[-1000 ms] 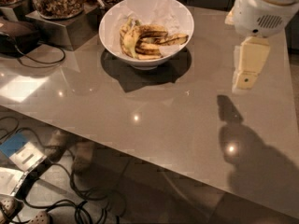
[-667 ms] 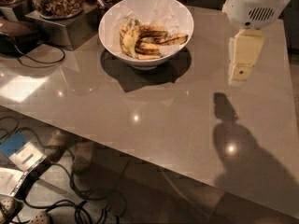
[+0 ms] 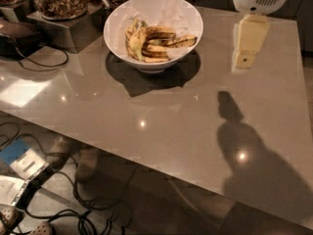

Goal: Pick banana from white bowl

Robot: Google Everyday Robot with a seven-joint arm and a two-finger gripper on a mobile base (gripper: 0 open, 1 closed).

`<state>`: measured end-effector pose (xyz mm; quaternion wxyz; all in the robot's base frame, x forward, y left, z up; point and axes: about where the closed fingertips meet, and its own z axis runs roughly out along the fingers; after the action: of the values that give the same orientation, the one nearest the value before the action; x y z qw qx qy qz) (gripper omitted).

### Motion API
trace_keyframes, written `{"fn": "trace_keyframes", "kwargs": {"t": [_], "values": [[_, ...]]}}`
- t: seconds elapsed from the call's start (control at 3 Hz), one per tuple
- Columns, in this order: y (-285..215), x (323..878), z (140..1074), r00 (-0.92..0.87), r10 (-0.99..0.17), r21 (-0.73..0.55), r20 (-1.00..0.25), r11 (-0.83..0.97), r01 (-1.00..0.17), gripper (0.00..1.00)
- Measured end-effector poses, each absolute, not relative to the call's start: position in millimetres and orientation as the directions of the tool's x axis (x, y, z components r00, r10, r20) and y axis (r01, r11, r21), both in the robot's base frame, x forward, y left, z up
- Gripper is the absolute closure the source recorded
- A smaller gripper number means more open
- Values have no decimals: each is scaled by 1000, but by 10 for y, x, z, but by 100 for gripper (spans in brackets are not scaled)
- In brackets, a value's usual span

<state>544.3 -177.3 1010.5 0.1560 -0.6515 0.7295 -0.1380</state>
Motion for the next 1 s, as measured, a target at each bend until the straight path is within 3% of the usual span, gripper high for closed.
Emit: {"fn": "trace_keyframes", "kwargs": {"t": [1.0], "values": [[-1293,6209,10495,40,-999,-544,1,-34,-838,0]]}}
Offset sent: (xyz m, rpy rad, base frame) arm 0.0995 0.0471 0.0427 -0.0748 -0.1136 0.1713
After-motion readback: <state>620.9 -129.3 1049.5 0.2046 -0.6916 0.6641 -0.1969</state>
